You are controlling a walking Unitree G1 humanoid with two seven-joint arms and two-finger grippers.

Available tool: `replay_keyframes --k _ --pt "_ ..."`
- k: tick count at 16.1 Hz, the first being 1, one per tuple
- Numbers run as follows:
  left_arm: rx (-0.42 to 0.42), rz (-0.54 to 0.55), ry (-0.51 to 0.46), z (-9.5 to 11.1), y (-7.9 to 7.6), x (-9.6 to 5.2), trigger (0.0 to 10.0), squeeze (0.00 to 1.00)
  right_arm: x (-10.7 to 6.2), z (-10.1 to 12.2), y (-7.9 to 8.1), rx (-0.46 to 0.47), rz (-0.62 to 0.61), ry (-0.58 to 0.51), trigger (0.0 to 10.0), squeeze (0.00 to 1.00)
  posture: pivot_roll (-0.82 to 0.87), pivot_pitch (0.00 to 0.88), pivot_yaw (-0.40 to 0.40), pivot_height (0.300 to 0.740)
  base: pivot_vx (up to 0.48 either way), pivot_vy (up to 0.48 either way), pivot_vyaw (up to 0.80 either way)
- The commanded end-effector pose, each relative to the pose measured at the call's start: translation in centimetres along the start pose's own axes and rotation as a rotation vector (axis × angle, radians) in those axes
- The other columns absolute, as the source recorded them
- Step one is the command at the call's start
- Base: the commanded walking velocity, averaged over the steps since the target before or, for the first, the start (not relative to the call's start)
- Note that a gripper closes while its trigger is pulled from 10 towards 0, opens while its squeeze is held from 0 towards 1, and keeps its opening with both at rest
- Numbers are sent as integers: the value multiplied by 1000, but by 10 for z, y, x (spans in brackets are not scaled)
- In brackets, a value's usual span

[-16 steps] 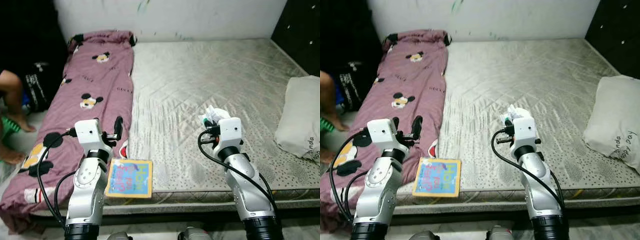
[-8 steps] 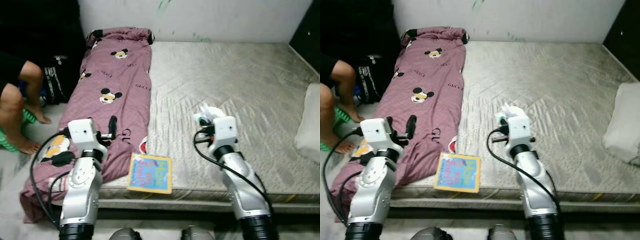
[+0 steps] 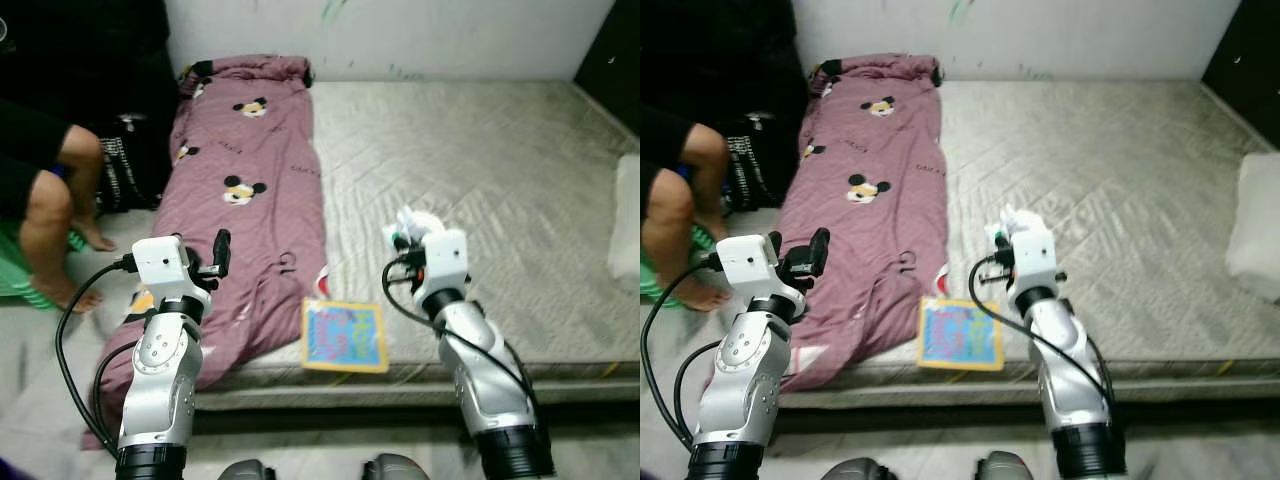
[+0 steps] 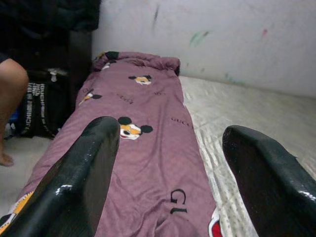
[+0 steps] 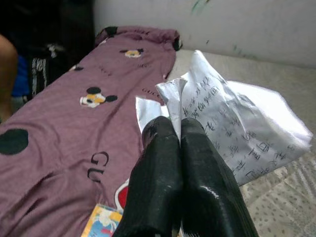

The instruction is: Clean up the room

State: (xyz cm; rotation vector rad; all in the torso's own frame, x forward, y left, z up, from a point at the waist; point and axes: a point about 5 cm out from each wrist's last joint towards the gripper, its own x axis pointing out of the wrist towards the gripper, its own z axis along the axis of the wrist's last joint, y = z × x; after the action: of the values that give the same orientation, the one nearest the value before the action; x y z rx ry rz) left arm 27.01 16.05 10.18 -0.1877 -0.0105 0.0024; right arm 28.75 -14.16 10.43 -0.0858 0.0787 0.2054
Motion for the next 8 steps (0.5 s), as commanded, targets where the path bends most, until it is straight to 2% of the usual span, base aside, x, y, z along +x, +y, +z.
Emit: replay_keyframes --k 1,8 --pt "-3 -25 0 0 -8 3 10000 0 -2 -5 -6 -6 -14 23 10000 0 -98 0 27 740 0 480 0" --pt "-4 -9 -16 3 -10 9 10000 0 5 -3 -2 -30 28 12 10000 0 -101 0 25 740 0 480 0"
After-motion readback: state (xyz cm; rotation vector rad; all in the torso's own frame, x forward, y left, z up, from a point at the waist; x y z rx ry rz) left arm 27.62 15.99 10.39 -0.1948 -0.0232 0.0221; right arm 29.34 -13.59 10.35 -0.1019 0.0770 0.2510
